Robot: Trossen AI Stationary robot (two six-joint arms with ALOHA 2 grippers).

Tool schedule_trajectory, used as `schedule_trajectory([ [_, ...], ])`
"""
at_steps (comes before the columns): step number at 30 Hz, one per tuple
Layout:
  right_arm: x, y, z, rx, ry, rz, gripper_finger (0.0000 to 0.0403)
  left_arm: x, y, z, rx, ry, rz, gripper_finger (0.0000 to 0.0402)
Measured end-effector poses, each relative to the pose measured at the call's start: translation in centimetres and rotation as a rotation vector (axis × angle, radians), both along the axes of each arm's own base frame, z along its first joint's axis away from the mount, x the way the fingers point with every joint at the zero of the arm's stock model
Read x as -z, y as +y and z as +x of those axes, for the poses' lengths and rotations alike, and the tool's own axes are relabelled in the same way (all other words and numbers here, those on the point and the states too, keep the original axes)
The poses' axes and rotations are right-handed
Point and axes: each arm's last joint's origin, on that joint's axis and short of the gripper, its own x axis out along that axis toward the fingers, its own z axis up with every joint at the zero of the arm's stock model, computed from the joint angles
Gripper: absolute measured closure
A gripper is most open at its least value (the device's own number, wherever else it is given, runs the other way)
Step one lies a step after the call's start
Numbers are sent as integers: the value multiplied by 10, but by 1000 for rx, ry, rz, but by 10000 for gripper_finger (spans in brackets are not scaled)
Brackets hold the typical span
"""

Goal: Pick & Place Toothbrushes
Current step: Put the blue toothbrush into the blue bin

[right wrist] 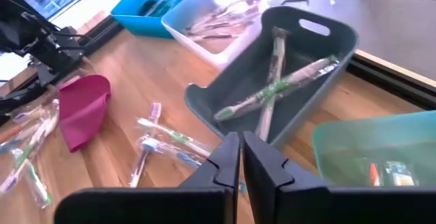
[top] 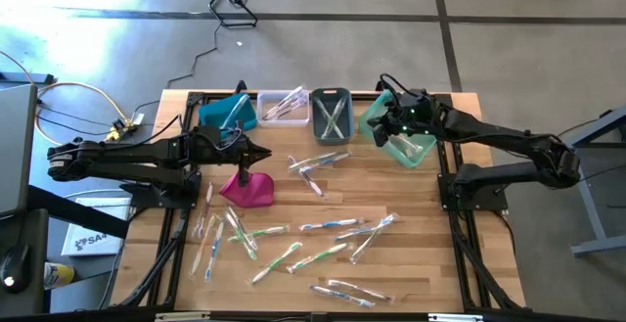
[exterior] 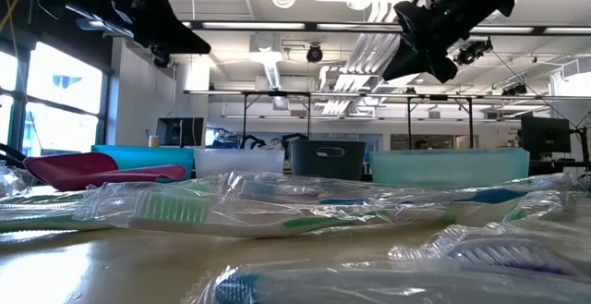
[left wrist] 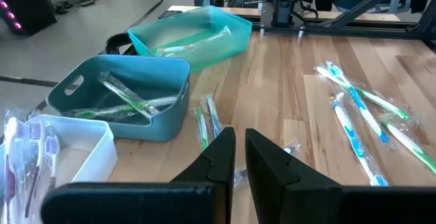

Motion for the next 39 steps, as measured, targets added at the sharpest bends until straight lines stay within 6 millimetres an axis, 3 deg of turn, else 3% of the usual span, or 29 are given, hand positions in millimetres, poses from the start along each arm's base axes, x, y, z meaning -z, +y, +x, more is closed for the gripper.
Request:
schedule_trajectory([
  [13, 4, 22, 25, -54, -14, -65, 392, 0, 0, 0, 0, 0, -1, 373],
  [39, 2, 27, 28, -5, -28, -93, 393, 0, 0, 0, -1, -7, -1, 373],
])
